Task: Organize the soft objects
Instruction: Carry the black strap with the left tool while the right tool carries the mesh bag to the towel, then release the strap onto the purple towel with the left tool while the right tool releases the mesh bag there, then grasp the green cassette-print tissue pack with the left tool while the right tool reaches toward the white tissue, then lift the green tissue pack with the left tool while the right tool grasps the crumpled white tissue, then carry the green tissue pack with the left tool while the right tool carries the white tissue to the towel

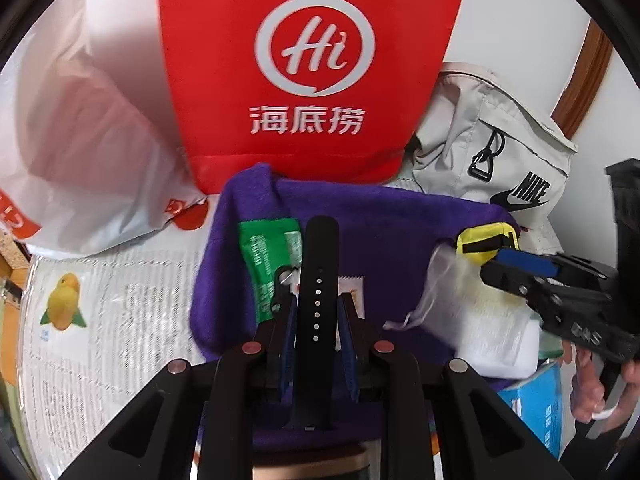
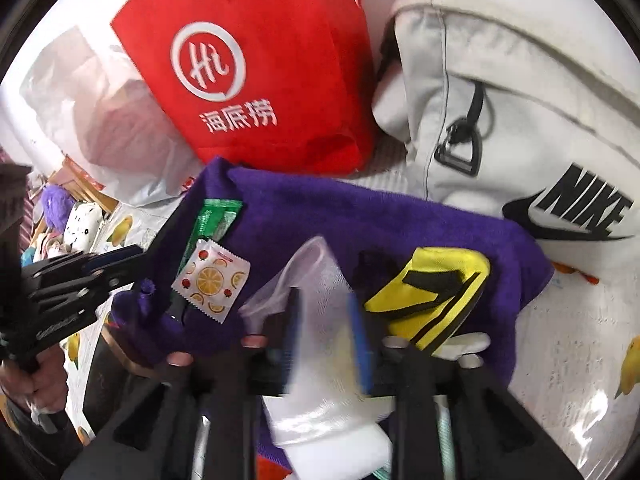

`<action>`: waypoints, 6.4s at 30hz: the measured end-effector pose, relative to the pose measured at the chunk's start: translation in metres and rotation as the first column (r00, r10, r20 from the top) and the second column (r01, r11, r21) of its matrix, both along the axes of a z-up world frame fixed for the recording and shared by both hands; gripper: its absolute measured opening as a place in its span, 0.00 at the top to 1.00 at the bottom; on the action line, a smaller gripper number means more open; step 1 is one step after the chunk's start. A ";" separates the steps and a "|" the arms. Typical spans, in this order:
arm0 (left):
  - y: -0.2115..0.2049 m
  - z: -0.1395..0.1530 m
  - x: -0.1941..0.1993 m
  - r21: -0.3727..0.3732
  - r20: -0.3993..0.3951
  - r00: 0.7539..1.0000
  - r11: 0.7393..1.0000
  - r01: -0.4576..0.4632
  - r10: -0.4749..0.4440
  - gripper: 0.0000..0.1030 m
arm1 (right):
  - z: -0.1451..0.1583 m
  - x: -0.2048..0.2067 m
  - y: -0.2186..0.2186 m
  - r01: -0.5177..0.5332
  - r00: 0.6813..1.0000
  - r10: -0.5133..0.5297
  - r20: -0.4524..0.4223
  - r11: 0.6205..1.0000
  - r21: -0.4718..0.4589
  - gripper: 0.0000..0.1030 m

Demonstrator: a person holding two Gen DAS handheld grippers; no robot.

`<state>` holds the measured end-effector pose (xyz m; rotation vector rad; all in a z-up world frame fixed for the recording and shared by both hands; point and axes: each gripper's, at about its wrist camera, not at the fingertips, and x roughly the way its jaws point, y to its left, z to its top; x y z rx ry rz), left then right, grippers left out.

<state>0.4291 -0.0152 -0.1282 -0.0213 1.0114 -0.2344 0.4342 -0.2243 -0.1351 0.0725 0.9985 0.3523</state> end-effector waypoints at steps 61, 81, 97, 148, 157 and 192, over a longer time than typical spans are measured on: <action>0.012 0.006 -0.246 -0.035 -0.052 0.998 0.999 0.033 -0.035 0.42 | 0.043 -0.303 0.006 0.050 0.997 -0.052 0.059 0.998 0.035 0.52; -0.003 -0.051 -0.241 0.040 -0.060 0.998 0.999 -0.031 0.034 0.39 | -0.009 -0.342 -0.010 0.115 0.993 -0.115 0.028 0.993 0.019 0.52; 0.016 -0.059 -0.245 0.025 -0.022 0.997 0.997 -0.069 0.069 0.52 | -0.026 -0.338 0.011 0.063 0.998 -0.063 -0.012 0.997 0.033 0.52; 0.059 -0.064 -0.299 0.023 0.019 0.993 0.993 -0.118 0.118 0.37 | -0.061 -0.341 0.005 0.114 0.993 -0.112 0.034 0.992 -0.060 0.77; 0.074 -0.060 -0.299 -0.056 -0.012 0.988 0.986 -0.156 0.156 0.55 | -0.060 -0.342 0.007 0.118 0.992 -0.115 0.050 0.990 -0.078 0.78; 0.059 0.034 -0.248 -0.077 0.071 0.989 0.989 -0.123 0.128 0.55 | 0.034 -0.295 -0.020 0.141 0.980 -0.138 0.140 0.990 -0.009 0.78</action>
